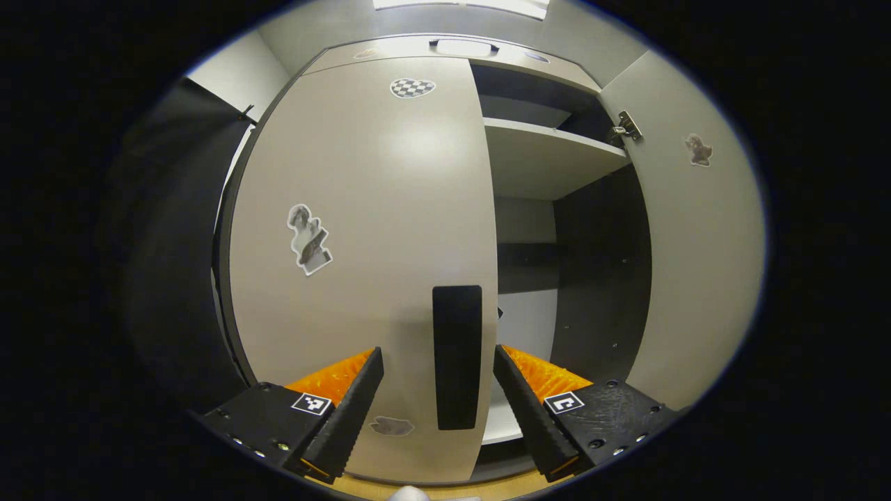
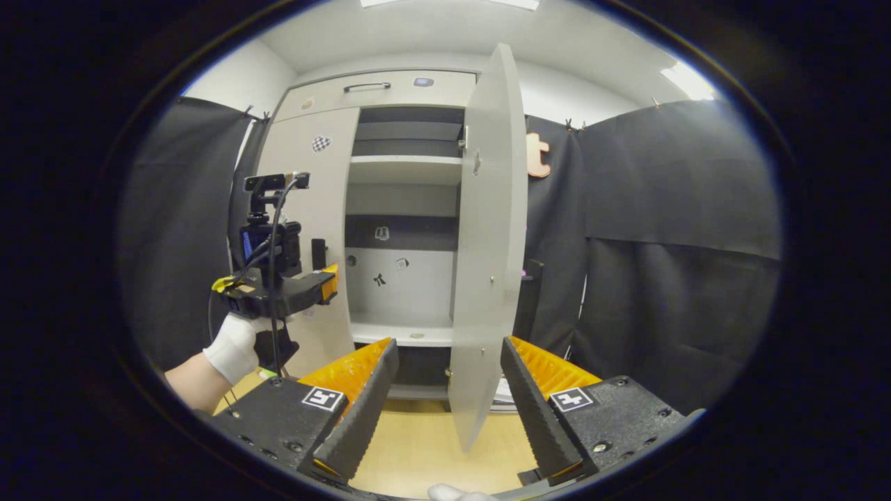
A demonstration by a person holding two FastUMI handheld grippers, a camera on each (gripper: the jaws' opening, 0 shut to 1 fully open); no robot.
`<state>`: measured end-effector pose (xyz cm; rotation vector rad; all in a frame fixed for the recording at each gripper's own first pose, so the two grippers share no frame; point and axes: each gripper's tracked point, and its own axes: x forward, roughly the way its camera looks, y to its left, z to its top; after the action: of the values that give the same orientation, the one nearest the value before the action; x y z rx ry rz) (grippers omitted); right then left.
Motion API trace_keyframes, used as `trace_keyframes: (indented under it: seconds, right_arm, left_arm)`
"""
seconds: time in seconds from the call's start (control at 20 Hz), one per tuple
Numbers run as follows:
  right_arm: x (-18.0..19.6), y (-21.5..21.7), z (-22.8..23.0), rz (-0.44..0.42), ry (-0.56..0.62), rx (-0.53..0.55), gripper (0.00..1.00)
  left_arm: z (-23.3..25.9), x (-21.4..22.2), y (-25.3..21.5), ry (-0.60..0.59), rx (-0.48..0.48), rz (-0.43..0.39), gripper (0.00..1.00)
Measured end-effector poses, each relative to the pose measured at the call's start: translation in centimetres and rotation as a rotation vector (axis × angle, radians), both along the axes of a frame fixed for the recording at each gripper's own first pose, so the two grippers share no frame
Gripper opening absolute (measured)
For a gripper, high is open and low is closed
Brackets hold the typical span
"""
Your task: Open the right door of the double-door shoe cabinet with the right hand, and open the left door with the left hand.
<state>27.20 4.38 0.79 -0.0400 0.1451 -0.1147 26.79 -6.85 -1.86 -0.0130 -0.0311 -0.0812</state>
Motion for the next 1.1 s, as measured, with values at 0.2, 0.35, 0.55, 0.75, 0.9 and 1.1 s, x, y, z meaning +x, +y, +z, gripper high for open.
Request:
trace_keyframes:
  seconds: [0.2,0.35,0.55,0.75,0.9,1.1]
  right_arm:
    - [0.4,-0.1,0.1,0.01,0.001,0.013,0.93]
    - [0.5,-0.2,0.1,0.02,-0.007,0.027,0.93]
    - [-0.1,0.0,0.7,0.029,-0.029,0.041,0.93]
    - [-1.1,-0.2,0.8,0.03,-0.039,0.057,0.93]
    - [-2.0,-0.4,0.7,0.025,-0.038,0.062,0.93]
    - [-3.5,-0.6,1.0,0.024,-0.046,0.059,0.93]
  left_arm:
    - [-0.4,0.5,-0.5,0.021,0.022,0.016,0.78]
    - [-0.6,0.9,-0.9,0.025,0.023,0.014,0.59]
    - [-0.7,1.0,-0.7,0.05,0.001,0.022,0.23]
    - [-0.9,0.7,-0.6,0.071,0.002,0.021,0.1]
    - [-0.9,0.2,-0.5,0.057,0.009,0.008,0.07]
    - [-0.8,-0.7,-0.2,0.051,-0.01,-0.013,0.07]
